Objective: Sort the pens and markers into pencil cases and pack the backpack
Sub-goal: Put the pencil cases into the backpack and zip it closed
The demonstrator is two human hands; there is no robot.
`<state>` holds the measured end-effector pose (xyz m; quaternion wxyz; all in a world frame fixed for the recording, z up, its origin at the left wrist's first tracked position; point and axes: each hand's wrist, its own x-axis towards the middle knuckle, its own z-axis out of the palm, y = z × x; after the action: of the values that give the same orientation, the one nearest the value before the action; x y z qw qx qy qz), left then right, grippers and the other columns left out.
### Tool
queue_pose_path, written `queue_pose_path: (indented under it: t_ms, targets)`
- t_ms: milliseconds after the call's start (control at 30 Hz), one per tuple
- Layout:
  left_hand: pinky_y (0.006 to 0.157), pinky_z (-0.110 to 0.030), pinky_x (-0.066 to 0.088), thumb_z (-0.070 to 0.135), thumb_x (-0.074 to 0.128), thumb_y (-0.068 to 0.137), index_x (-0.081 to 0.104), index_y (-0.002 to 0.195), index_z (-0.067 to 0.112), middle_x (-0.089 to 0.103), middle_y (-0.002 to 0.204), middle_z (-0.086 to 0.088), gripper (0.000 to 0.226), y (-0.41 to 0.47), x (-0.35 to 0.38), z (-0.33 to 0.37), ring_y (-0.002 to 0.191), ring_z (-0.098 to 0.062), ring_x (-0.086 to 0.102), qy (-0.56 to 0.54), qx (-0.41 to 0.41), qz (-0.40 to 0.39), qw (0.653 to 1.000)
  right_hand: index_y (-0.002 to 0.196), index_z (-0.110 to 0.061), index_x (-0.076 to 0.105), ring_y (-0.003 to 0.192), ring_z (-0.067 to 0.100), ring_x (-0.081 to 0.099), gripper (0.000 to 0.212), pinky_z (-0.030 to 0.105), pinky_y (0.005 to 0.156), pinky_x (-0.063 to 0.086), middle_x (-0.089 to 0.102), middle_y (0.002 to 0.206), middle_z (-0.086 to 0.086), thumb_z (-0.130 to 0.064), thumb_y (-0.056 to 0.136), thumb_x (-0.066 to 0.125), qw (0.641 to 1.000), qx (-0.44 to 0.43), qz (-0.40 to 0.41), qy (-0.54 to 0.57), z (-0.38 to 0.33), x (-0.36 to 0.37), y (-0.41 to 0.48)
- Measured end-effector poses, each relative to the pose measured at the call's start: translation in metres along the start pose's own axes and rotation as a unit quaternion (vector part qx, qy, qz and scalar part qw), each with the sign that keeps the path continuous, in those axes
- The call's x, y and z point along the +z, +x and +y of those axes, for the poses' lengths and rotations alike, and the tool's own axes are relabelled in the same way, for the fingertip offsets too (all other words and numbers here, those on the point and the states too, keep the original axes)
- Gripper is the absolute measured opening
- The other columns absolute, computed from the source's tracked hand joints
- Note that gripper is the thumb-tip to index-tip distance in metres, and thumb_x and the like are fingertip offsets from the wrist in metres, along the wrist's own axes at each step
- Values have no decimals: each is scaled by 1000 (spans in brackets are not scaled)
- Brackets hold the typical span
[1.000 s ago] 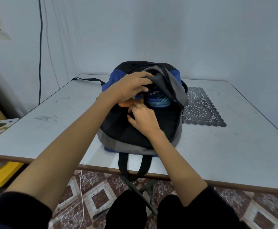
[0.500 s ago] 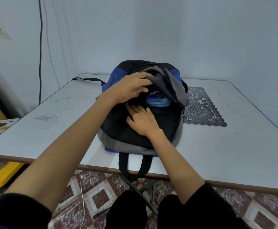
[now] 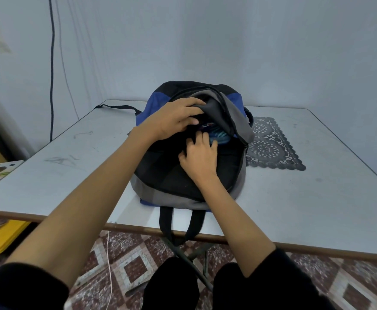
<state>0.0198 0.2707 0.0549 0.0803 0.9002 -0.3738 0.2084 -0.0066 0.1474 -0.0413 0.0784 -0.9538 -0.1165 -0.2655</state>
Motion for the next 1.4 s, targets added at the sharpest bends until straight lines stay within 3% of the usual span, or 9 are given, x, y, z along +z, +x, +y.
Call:
queue_pose_path:
  t_ms: [133, 333, 433, 600, 700, 833, 1033, 1233, 1400]
  targets:
    - [104, -47, 41, 14, 54, 98, 58, 130, 9, 47, 145, -8, 33, -2, -1, -1, 130, -27, 45, 1, -5, -1, 1000, 125, -9, 57, 132, 32, 31, 44, 59, 114, 13, 45, 136, 15, -37, 93, 47, 999, -24, -38, -15, -1, -1, -1]
    - [106, -39, 37, 13, 54, 98, 58, 130, 8, 47, 145, -9, 33, -3, -1, -1, 129, -27, 45, -4, -2, 6, 1000, 141, -12, 43, 143, 31, 16, 54, 58, 117, 4, 32, 149, 14, -43, 97, 36, 996, -17, -84, -3, 0, 1, 0]
    - [106, -37, 36, 11, 55, 97, 59, 129, 7, 47, 144, -9, 33, -3, -2, -1, 129, -28, 45, -5, 0, 7, 1000, 146, -14, 34, 146, 30, 7, 57, 58, 116, 3, 20, 157, 14, -45, 98, 33, 993, -4, -116, 11, 1, 1, 0]
    - [108, -40, 38, 13, 55, 97, 59, 130, 8, 47, 145, -8, 33, -3, -2, -3, 131, -26, 44, -11, -3, 5, 1000, 151, -25, 21, 146, 33, 3, 64, 65, 112, 4, 9, 159, 14, -49, 95, 39, 994, -39, -87, 45, -1, 0, 1]
    - [107, -42, 39, 13, 54, 98, 59, 131, 9, 46, 146, -7, 33, -1, -3, -3, 132, -25, 43, -12, -3, 5, 1000, 152, -41, 6, 146, 32, -18, 65, 71, 106, -8, -9, 161, 7, -62, 95, 30, 985, -70, -152, 47, -1, 3, 8]
    - [100, -41, 44, 12, 56, 97, 60, 128, 8, 47, 145, -6, 31, 1, -6, -3, 129, -23, 46, -23, -1, 11, 1000, 149, -48, -7, 143, 31, -28, 68, 71, 104, -14, -21, 160, 0, -73, 91, 19, 973, -39, -223, 44, 3, 8, 15]
    - [91, -29, 45, 11, 55, 98, 61, 127, 7, 47, 144, -6, 31, 3, -8, -2, 126, -22, 47, -38, 6, 24, 999, 149, -49, -5, 144, 30, -25, 69, 72, 106, -11, -18, 161, -1, -75, 89, 18, 973, -33, -228, 24, 0, 8, 23]
    - [101, -39, 42, 12, 54, 96, 63, 123, 4, 51, 141, -11, 29, 0, -6, 1, 126, -28, 50, -22, 23, 32, 999, 149, -48, -4, 144, 25, -26, 69, 75, 104, -7, -18, 161, -2, -75, 89, 19, 972, -28, -232, 36, 2, 10, 21]
    - [110, -43, 37, 11, 59, 95, 62, 128, 11, 46, 145, -11, 34, -12, 9, 3, 135, -28, 40, -4, 7, -2, 1000, 152, -40, 2, 146, 25, -22, 69, 74, 105, -7, -16, 161, 0, -70, 93, 20, 969, -40, -240, 53, 4, 7, 16]
